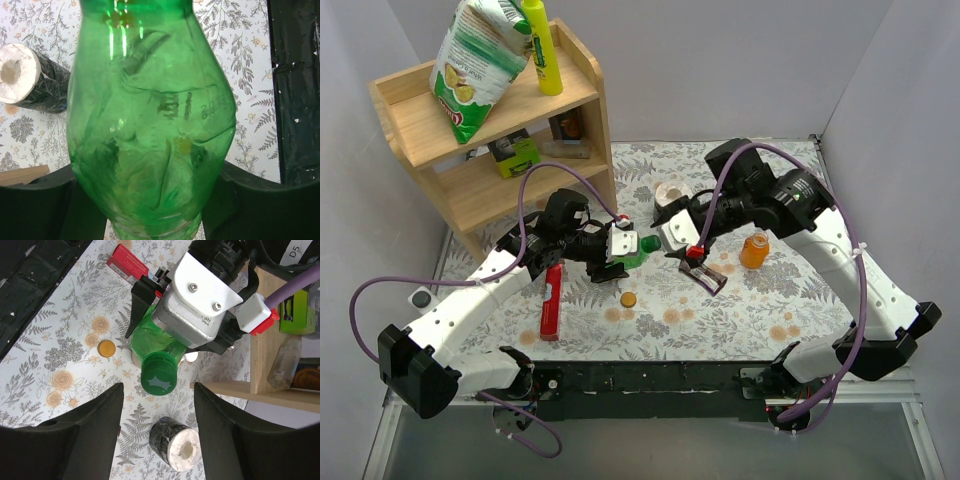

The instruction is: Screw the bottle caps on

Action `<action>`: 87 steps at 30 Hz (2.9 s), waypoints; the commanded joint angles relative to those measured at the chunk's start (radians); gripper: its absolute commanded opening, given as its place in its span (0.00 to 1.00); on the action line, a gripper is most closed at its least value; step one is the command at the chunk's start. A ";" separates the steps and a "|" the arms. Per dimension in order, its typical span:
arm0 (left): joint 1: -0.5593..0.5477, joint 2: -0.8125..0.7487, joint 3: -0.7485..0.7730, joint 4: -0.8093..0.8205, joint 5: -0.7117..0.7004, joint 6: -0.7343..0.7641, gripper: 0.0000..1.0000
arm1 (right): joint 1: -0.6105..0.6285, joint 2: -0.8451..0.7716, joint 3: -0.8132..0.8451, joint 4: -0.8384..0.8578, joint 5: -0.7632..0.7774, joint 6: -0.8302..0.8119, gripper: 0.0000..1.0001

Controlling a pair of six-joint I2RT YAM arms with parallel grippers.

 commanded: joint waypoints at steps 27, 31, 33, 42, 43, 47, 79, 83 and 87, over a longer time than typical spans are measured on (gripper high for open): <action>-0.003 -0.068 -0.079 0.329 -0.095 -0.177 0.00 | 0.026 0.179 0.100 0.106 0.051 0.532 0.18; -0.008 -0.088 -0.112 0.493 -0.252 -0.204 0.00 | -0.020 0.302 0.253 0.071 -0.010 0.812 0.11; -0.011 -0.079 -0.112 0.527 -0.311 -0.219 0.00 | -0.060 0.397 0.360 0.045 -0.038 0.989 0.01; -0.014 -0.053 -0.090 0.555 -0.431 -0.281 0.00 | -0.060 0.384 0.341 0.138 0.093 1.183 0.17; -0.014 -0.054 -0.087 0.528 -0.431 -0.271 0.00 | -0.078 0.385 0.357 0.132 0.071 1.162 0.31; -0.014 -0.053 -0.046 0.402 -0.411 -0.253 0.00 | -0.232 0.373 0.480 0.071 -0.088 1.032 0.61; -0.013 0.263 0.454 -0.445 0.019 0.255 0.00 | -0.126 -0.187 -0.261 0.241 -0.053 0.027 0.57; -0.013 0.252 0.441 -0.425 0.016 0.252 0.00 | -0.107 -0.175 -0.262 0.255 -0.053 0.016 0.57; -0.013 0.258 0.439 -0.412 0.017 0.241 0.00 | -0.093 -0.170 -0.264 0.270 -0.058 0.014 0.56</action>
